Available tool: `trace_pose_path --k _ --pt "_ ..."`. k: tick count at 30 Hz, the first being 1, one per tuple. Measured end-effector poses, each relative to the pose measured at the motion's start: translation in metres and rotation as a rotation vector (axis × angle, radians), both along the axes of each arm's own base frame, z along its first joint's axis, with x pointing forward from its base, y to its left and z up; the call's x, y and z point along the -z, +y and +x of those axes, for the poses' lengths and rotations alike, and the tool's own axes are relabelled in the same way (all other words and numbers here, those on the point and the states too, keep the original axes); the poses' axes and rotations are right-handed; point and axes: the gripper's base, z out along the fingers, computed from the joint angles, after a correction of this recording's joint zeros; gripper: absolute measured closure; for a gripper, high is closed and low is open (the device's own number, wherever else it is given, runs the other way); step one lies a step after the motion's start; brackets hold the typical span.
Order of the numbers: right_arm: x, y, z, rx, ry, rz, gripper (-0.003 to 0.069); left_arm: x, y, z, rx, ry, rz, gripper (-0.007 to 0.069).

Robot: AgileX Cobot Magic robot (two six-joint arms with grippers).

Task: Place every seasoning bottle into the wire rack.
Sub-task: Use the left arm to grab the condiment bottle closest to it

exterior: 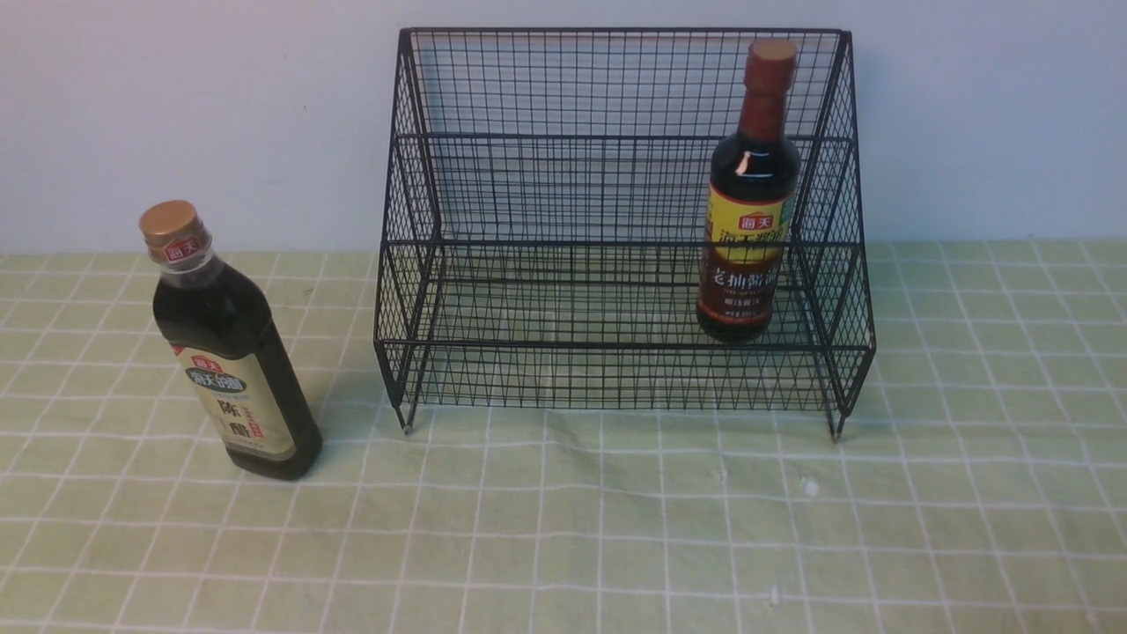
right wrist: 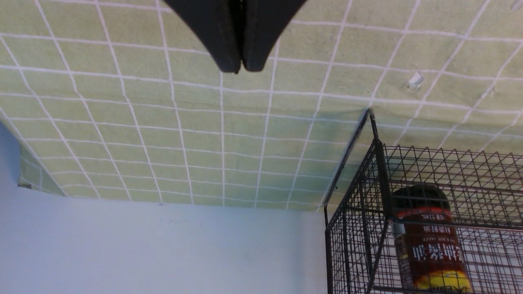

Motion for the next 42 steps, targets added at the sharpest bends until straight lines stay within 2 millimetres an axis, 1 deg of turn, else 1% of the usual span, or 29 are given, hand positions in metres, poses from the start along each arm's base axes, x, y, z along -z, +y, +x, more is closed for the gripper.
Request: trace_pose_path --k 3,4,7,10,13,16,17,20,21,22,23,24,25,26,27,28,29,31,33,35,38,40,42 --pt "0.000 0.000 0.000 0.000 0.000 0.000 0.0673 -0.006 0.001 -0.002 -0.009 -0.072 -0.011 0.0631" --pt "0.000 0.000 0.000 0.000 0.000 0.000 0.0673 -0.013 0.002 -0.004 -0.018 -0.148 -0.019 0.0631" --pt "0.000 0.000 0.000 0.000 0.000 0.000 0.0673 -0.020 0.003 -0.005 -0.030 -0.222 -0.026 0.0631" --pt "0.000 0.000 0.000 0.000 0.000 0.000 0.0673 -0.027 0.003 0.002 -0.032 -0.183 -0.023 0.0631" --pt "0.000 0.000 0.000 0.000 0.000 0.000 0.0673 -0.043 0.002 0.016 -0.032 -0.129 -0.017 0.0624" --pt "0.000 0.000 0.000 0.000 0.000 0.000 0.0673 -0.062 0.000 0.036 -0.032 -0.066 -0.012 0.0579" --pt "0.000 0.000 0.000 0.000 0.000 0.000 0.0673 -0.064 0.000 0.039 -0.032 -0.058 -0.011 0.0570" --pt "0.000 0.000 0.000 0.000 0.000 0.000 0.0673 -0.082 -0.003 0.067 -0.032 0.005 -0.005 0.0463" --pt "0.000 0.000 0.000 0.000 0.000 0.000 0.0673 -0.082 -0.003 0.069 -0.032 0.008 -0.004 0.0448" --pt "0.000 0.000 0.000 0.000 0.000 0.000 0.0673 -0.089 -0.004 0.083 -0.032 0.035 -0.002 0.0379" --pt "0.000 0.000 0.000 0.000 0.000 0.000 0.0673 -0.091 -0.004 0.084 -0.032 0.033 -0.002 0.0370" --pt "0.000 0.000 0.000 0.000 0.000 0.000 0.0673 -0.094 -0.005 0.100 -0.032 0.068 0.001 0.0292" --pt "0.000 0.000 0.000 0.000 0.000 0.000 0.0673 -0.095 -0.006 0.109 -0.030 0.086 0.001 0.0251" --pt "0.000 0.000 0.000 0.000 0.000 0.000 0.0673 -0.095 -0.006 0.111 -0.030 0.090 0.001 0.0251" --pt "0.000 0.000 0.000 0.000 0.000 0.000 0.0673 -0.096 -0.007 0.118 -0.028 0.105 0.004 0.0214" --pt "0.000 0.000 0.000 0.000 0.000 0.000 0.0673 -0.097 -0.008 0.130 -0.025 0.129 0.008 0.0168" --pt "0.000 0.000 0.000 0.000 0.000 0.000 0.0673 -0.096 -0.009 0.139 -0.024 0.151 0.015 0.0141" --pt "0.000 0.000 0.000 0.000 0.000 0.000 0.0673 -0.092 -0.011 0.156 -0.019 0.190 0.031 0.0108" --pt "0.000 0.000 0.000 0.000 0.000 0.000 0.0673 -0.087 -0.013 0.173 -0.014 0.230 0.043 0.0095" --pt "0.000 0.000 0.000 0.000 0.000 0.000 0.0673 -0.084 -0.014 0.181 -0.013 0.249 0.046 0.0093" --pt "0.000 0.000 0.000 0.000 0.000 0.000 0.0673 -0.072 -0.016 0.204 -0.010 0.314 0.055 0.0092" --pt "0.000 0.000 0.000 0.000 0.000 0.000 0.0673 -0.067 -0.017 0.208 -0.010 0.332 0.058 0.0092" --pt "0.000 0.000 0.000 0.000 0.000 0.000 0.0673 -0.053 -0.017 0.217 -0.009 0.385 0.064 0.0092"
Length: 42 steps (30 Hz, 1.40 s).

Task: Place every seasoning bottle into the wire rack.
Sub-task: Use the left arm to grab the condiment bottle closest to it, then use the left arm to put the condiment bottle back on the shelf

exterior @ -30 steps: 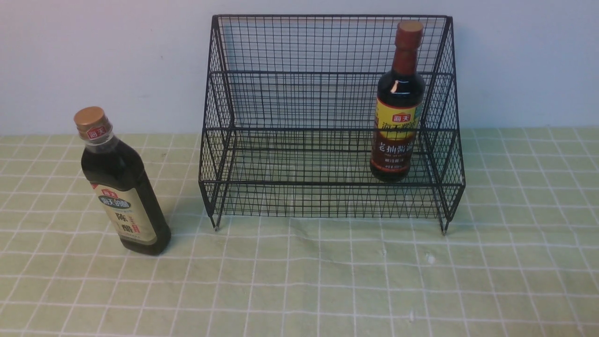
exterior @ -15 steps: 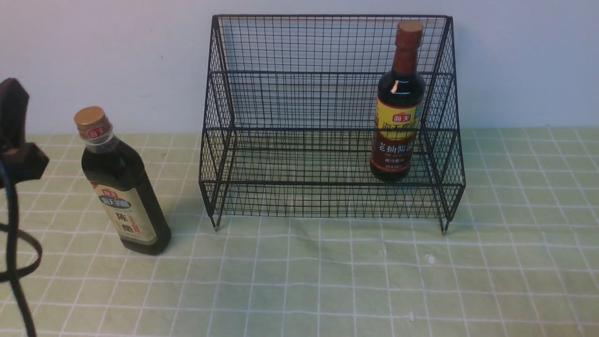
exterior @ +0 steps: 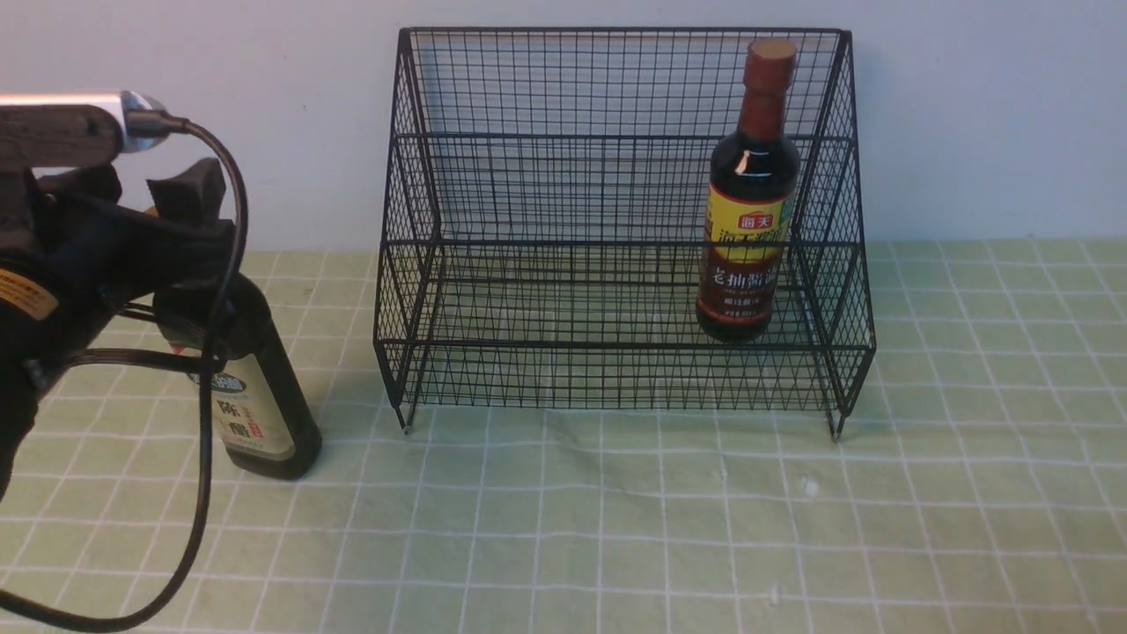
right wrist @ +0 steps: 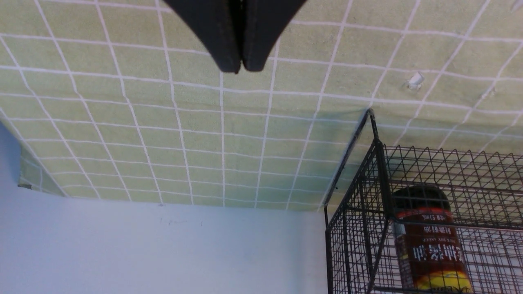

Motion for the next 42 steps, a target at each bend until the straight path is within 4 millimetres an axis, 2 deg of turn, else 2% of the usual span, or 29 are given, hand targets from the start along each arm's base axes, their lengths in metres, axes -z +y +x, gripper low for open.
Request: trace_pose_path --k 3,6,8,9,10,14,19,24,30,32,33,36,42 --pt "0.000 0.000 0.000 0.000 0.000 0.000 0.0673 0.011 0.000 0.006 0.000 0.039 0.003 0.0097" --pt "0.000 0.000 0.000 0.000 0.000 0.000 0.0673 0.015 0.000 0.008 -0.008 0.057 -0.007 0.0144" --pt "0.000 0.000 0.000 0.000 0.000 0.000 0.0673 0.015 0.000 0.008 -0.015 0.058 -0.020 0.0232" --pt "0.000 0.000 0.000 0.000 0.000 0.000 0.0673 0.015 0.000 0.009 -0.019 0.059 -0.030 0.0308" --pt "0.000 0.000 0.000 0.000 0.000 0.000 0.0673 0.015 0.000 0.008 -0.019 0.062 -0.031 0.0323" --pt "0.000 0.000 0.000 0.000 0.000 0.000 0.0673 0.014 0.000 0.009 -0.017 0.081 -0.032 0.0316" --pt "0.000 0.000 0.000 0.000 0.000 0.000 0.0673 0.001 -0.003 0.006 0.005 0.168 -0.028 0.0316" --pt "0.000 0.000 0.000 0.000 0.000 0.000 0.0673 -0.038 -0.006 0.002 0.033 0.291 -0.034 0.0316" --pt "0.000 0.000 0.000 0.000 0.001 0.000 0.0673 -0.108 -0.008 0.003 0.051 0.190 -0.044 0.0316" --pt "0.000 0.000 0.000 0.000 0.001 0.000 0.0673 -0.117 -0.008 0.003 0.052 0.172 -0.046 0.0316" --pt "0.000 0.000 0.000 0.000 0.001 0.000 0.0673 -0.129 -0.008 0.003 0.053 0.146 -0.054 0.0316" --pt "0.000 0.000 0.000 0.000 0.001 0.000 0.0673 -0.148 -0.011 0.002 0.063 0.098 -0.080 0.0316" --pt "0.000 0.000 0.000 0.000 0.001 0.000 0.0673 -0.170 -0.031 0.006 0.133 0.042 -0.093 0.0316"
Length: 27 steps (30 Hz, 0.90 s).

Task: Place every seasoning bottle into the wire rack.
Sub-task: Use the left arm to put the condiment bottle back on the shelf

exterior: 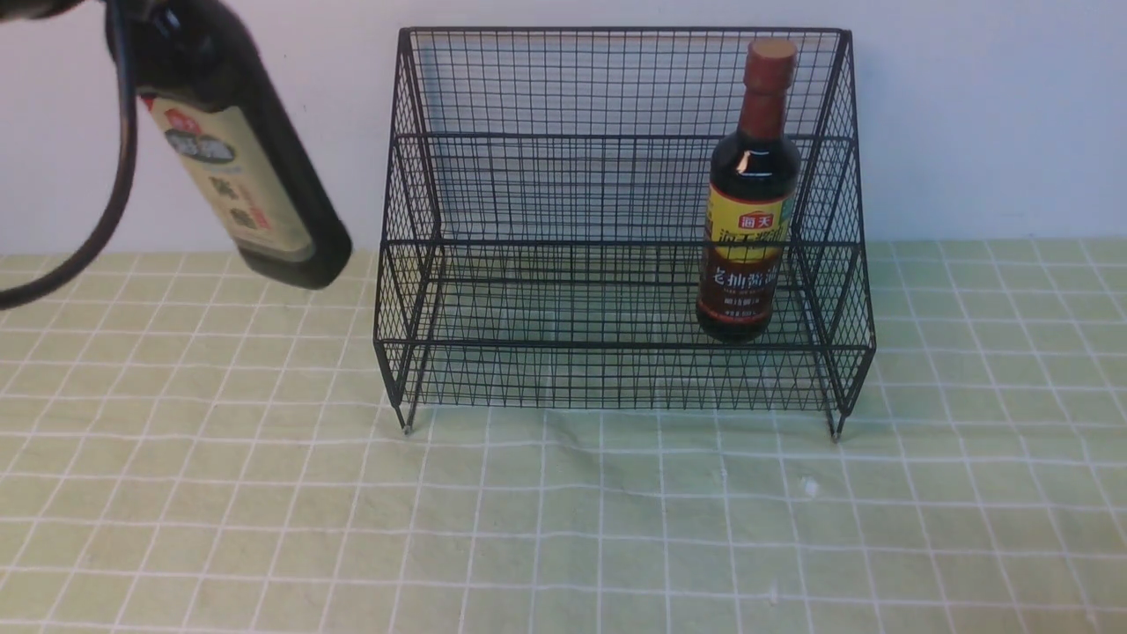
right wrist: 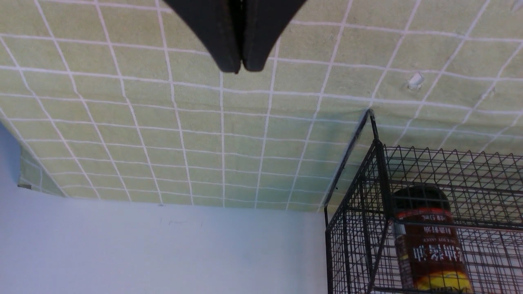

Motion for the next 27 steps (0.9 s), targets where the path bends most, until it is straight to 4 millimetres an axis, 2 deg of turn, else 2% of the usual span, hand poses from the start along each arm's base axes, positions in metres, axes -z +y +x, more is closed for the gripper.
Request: trace_pose_path --k 4,13,16,17,20,27 --pt "0.000 0.000 0.000 0.000 0.000 0.000 0.0673 -0.002 -0.020 0.015 0.050 -0.007 -0.038 0.0316" --pt "0.000 0.000 0.000 0.000 0.000 0.000 0.0673 -0.006 -0.049 0.052 0.097 -0.102 -0.092 0.0316" --pt "0.000 0.000 0.000 0.000 0.000 0.000 0.0673 0.005 -0.055 0.070 0.095 -0.115 -0.105 0.0316" --pt "0.000 0.000 0.000 0.000 0.000 0.000 0.0673 0.005 -0.055 0.070 0.095 -0.118 -0.106 0.0316" --pt "0.000 0.000 0.000 0.000 0.000 0.000 0.0673 0.027 -0.061 0.091 0.090 -0.087 -0.097 0.0316" --pt "0.000 0.000 0.000 0.000 0.000 0.000 0.0673 0.062 -0.069 0.115 0.085 -0.012 -0.078 0.0316"
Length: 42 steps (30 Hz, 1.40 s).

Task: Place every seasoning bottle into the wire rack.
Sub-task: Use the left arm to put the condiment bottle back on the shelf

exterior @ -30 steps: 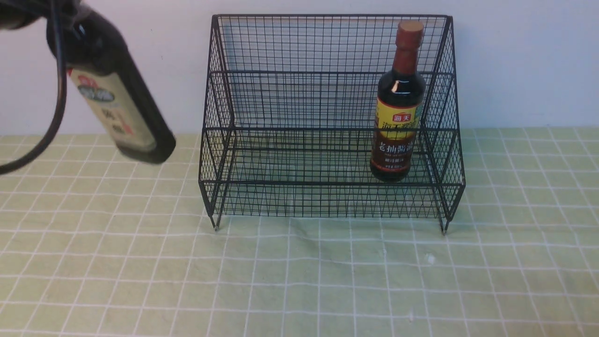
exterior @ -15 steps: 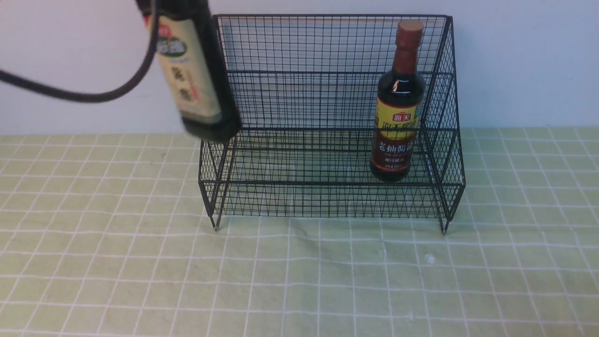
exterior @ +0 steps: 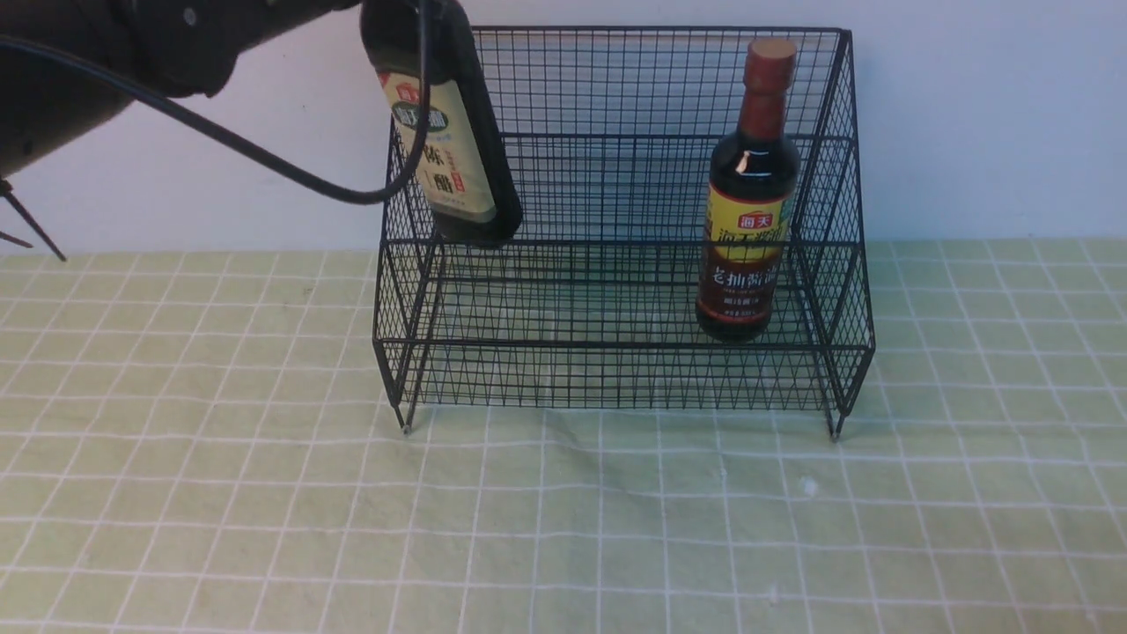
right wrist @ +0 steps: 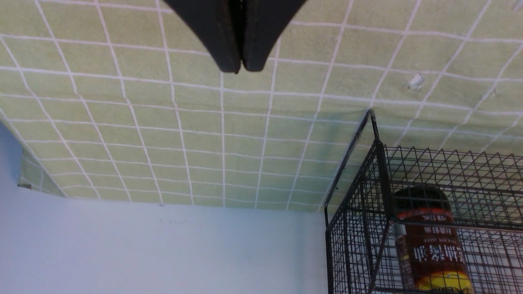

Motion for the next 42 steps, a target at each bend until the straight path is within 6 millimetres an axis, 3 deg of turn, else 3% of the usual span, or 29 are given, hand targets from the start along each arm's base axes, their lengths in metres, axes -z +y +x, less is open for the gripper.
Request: trace_pose_path --k 14,27,30,35,39,42 --pt "0.000 0.000 0.000 -0.004 0.000 -0.017 0.0673 0.047 -0.006 0.016 0.017 0.204 0.066 0.0316" --pt "0.000 0.000 0.000 -0.004 0.000 -0.018 0.0673 0.054 -0.008 0.021 0.015 0.197 0.070 0.0314" --pt "0.000 0.000 0.000 -0.004 0.000 -0.018 0.0673 0.053 -0.008 0.021 0.017 0.187 0.077 0.0257" --pt "0.000 0.000 0.000 -0.004 0.000 -0.018 0.0673 0.043 -0.007 0.017 0.029 0.156 0.115 0.0083" --pt "0.000 0.000 0.000 -0.004 0.000 -0.018 0.0673 0.029 -0.005 0.009 0.042 0.118 0.159 0.0029" --pt "0.000 0.000 0.000 -0.004 0.000 -0.018 0.0673 0.018 -0.002 0.003 0.049 0.096 0.185 0.0032"
